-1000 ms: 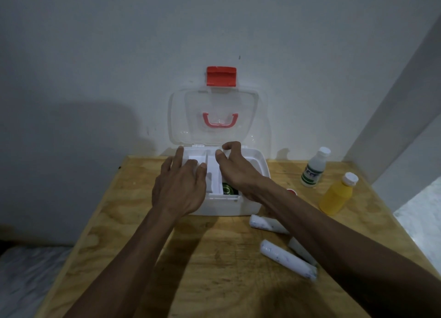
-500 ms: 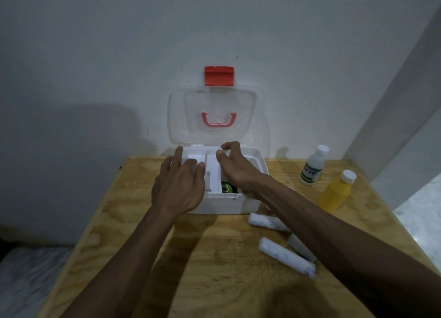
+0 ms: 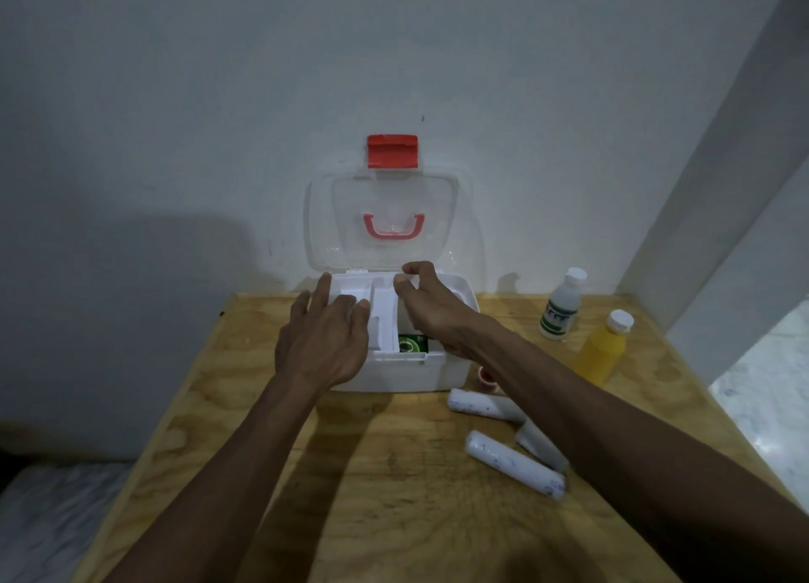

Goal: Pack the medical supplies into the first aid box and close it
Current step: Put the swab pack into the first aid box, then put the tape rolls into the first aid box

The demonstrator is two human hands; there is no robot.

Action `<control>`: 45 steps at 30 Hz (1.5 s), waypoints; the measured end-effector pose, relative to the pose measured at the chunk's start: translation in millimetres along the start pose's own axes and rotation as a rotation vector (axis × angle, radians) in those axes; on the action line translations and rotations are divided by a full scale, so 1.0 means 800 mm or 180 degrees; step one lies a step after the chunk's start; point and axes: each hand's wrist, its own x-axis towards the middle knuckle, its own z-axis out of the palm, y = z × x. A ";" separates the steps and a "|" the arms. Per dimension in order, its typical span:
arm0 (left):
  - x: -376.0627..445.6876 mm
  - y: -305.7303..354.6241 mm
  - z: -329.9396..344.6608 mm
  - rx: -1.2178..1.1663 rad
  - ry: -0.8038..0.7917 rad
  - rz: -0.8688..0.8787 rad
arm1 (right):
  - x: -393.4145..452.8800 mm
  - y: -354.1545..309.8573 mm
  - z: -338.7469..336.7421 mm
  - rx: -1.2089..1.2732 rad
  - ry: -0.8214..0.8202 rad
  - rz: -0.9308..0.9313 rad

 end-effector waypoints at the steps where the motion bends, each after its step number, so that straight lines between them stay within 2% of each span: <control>1: 0.000 0.000 0.000 0.0004 -0.0003 0.0000 | 0.000 0.000 -0.001 -0.0016 0.0000 -0.0008; 6: -0.003 0.003 -0.003 -0.0009 0.0060 -0.0015 | -0.007 -0.002 -0.007 -0.0176 0.0107 -0.0147; 11: -0.007 0.005 -0.002 0.0037 0.0285 0.0003 | -0.025 -0.005 -0.026 0.0021 0.0337 -0.0318; 18: -0.023 0.019 -0.007 0.0171 0.0873 0.0114 | -0.080 0.009 -0.087 0.0119 0.0796 -0.0689; 22: -0.050 0.046 -0.001 -0.0080 0.1460 0.0571 | -0.113 0.037 -0.123 0.0279 0.1102 -0.0668; 24: -0.070 0.067 0.007 -0.0279 0.1896 0.0943 | -0.123 0.055 -0.134 0.0100 0.1331 -0.0694; 26: -0.090 0.093 0.019 -0.0421 0.2016 0.1327 | -0.126 0.075 -0.139 -0.0312 0.1524 -0.0724; 28: -0.106 0.118 0.038 -0.0459 0.1740 0.1624 | -0.123 0.096 -0.137 -0.0767 0.1573 -0.0695; 30: -0.114 0.139 0.058 -0.0368 0.1307 0.1626 | -0.117 0.115 -0.129 -0.0976 0.1502 -0.0640; 35: -0.107 0.167 0.096 0.0247 0.0415 0.0897 | -0.096 0.146 -0.111 -0.1318 0.1420 -0.0468; 42: -0.102 0.193 0.095 0.1021 0.0025 0.0730 | -0.078 0.168 -0.105 -0.1566 0.1194 -0.0663; 45: -0.101 0.200 0.095 0.1107 -0.0136 0.0661 | -0.076 0.172 -0.106 -0.1645 0.1131 -0.0665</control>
